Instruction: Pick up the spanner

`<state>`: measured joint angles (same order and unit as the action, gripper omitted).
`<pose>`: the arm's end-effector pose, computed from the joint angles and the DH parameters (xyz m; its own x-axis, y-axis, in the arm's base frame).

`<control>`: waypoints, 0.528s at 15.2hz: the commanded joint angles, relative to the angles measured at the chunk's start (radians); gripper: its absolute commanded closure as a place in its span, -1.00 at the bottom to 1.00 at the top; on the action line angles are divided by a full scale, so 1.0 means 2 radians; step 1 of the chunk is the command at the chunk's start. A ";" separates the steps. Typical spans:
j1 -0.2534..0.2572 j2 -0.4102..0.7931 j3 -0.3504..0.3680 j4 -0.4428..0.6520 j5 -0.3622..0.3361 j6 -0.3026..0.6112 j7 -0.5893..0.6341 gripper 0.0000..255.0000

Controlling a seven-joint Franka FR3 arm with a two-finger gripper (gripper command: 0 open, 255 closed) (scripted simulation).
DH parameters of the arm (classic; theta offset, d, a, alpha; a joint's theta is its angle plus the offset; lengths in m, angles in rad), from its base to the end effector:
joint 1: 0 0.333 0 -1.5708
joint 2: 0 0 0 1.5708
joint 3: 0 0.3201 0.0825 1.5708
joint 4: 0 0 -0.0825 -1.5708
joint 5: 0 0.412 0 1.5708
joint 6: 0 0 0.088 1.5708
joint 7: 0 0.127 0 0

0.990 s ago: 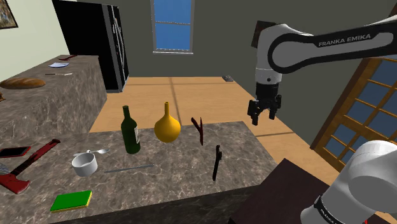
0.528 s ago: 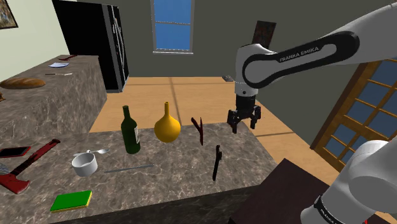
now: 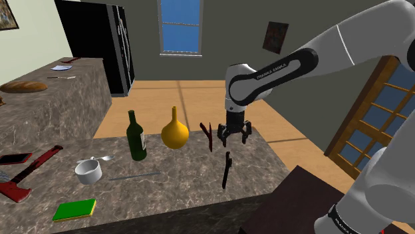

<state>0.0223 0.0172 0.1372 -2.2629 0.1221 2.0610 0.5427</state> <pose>0.5051 0.0900 0.3033 0.8720 -0.4281 -0.2373 -0.4333 -0.9007 0.0325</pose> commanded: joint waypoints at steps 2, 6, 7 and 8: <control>0.002 0.036 0.002 0.016 0.002 0.020 0.011 -1.00; 0.003 0.054 0.002 0.008 0.001 0.046 0.009 -1.00; 0.003 0.058 0.002 0.006 0.001 0.052 0.009 -1.00; 0.003 0.066 0.002 0.003 0.001 0.063 0.008 -1.00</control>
<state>0.0287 0.1379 0.1409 -2.2528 0.1241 2.1709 0.5611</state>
